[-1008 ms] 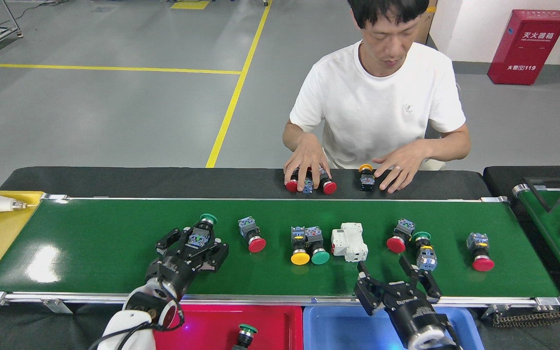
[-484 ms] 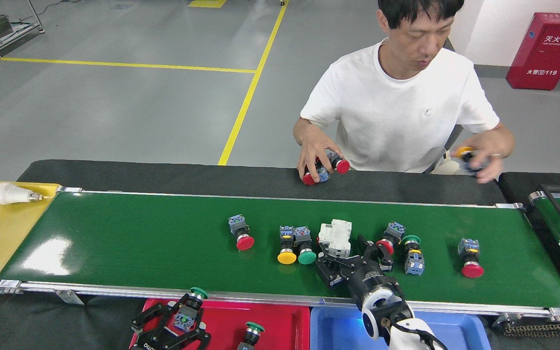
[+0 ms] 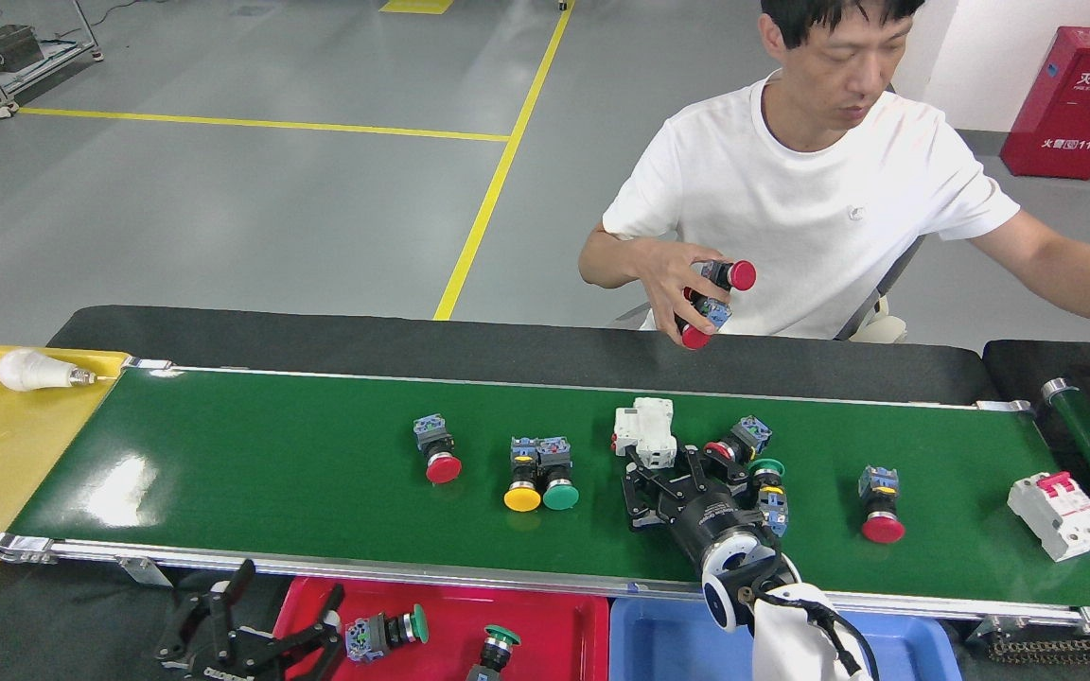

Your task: Pick switch part from conveyor to tray

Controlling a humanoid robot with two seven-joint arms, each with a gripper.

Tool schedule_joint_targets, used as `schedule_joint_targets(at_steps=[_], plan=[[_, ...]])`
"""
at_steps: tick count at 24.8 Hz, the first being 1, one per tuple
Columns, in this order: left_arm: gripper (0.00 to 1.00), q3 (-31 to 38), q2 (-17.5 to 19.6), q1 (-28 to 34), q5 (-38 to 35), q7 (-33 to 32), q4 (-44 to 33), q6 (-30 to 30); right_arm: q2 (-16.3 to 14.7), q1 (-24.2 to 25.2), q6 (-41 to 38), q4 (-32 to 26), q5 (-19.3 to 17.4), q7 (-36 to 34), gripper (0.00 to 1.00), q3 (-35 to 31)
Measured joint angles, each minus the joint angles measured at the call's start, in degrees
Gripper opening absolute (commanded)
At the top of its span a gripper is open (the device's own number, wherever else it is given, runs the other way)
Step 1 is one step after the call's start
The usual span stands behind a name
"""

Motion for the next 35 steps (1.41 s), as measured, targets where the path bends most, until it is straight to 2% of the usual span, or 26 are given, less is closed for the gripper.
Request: schedule_joint_targets(at_steps=[3, 6, 9, 10, 13, 15, 18, 22, 25, 26, 27, 29, 35], plan=[[1.00, 2.4, -0.3, -0.1, 0.0, -0.7, 0.6, 0.1, 0.0, 0.1, -1.9, -0.8, 0.0, 0.0, 0.25, 0.0], [1.00, 2.7, -0.3, -0.3, 0.0, -0.9, 0.7, 0.1, -1.4, 2.2, -5.3, -7.4, -1.5, -0.2, 0.26, -1.1], [1.00, 2.3, -0.3, -0.4, -0.3, -1.0, 0.7, 0.1, -6.8, 8.2, -11.7, -17.4, -7.2, 0.7, 0.28, -1.8], [1.00, 2.0, -0.3, -0.5, -0.9, -1.0, 0.7, 0.1, -9.6, 11.0, -15.0, -21.5, -9.7, 1.2, 0.29, -1.8], [1.00, 0.3, -1.2, -4.1, -4.5, -1.1, 2.1, 1.0, -15.6, 16.4, -25.2, -28.3, -15.4, 2.1, 0.29, -3.5], [1.00, -1.4, -1.8, -8.1, -6.1, -1.3, 5.5, 2.0, -18.1, 20.2, -32.4, -31.7, -18.5, 2.6, 0.30, -6.6], [1.00, -2.0, -1.8, -13.8, -6.7, -2.7, 11.8, 3.0, -18.8, 25.6, -37.2, -35.2, -20.3, 3.7, 0.32, -11.7], [1.00, -2.1, -1.8, -21.5, -8.2, -3.4, 21.0, 4.1, -18.9, 32.4, -38.2, -35.3, -20.4, 4.0, 0.32, -17.3], [1.00, -2.1, -1.4, -25.8, -8.4, -3.5, 25.5, 4.9, -19.2, 39.2, -38.2, -35.2, -20.4, 4.5, 0.33, -24.5], [1.00, -2.1, -1.3, -27.0, -8.4, -3.5, 26.5, 5.1, -19.1, 40.4, -38.2, -35.2, -20.4, 4.6, 0.36, -27.1], [1.00, -2.2, -1.1, -28.2, -8.4, -3.6, 27.7, 5.2, -19.1, 40.7, -38.2, -35.2, -20.4, 4.7, 0.50, -28.5], [1.00, -2.2, -0.6, -30.6, -8.5, -3.6, 30.9, 5.3, -18.3, 40.8, -38.2, -35.2, -20.4, 5.2, 1.00, -29.9], [1.00, -2.2, 2.1, -38.5, -8.5, -3.7, 42.7, 6.0, -13.1, 40.4, -38.2, -35.2, -20.4, 6.9, 0.98, -31.7]])
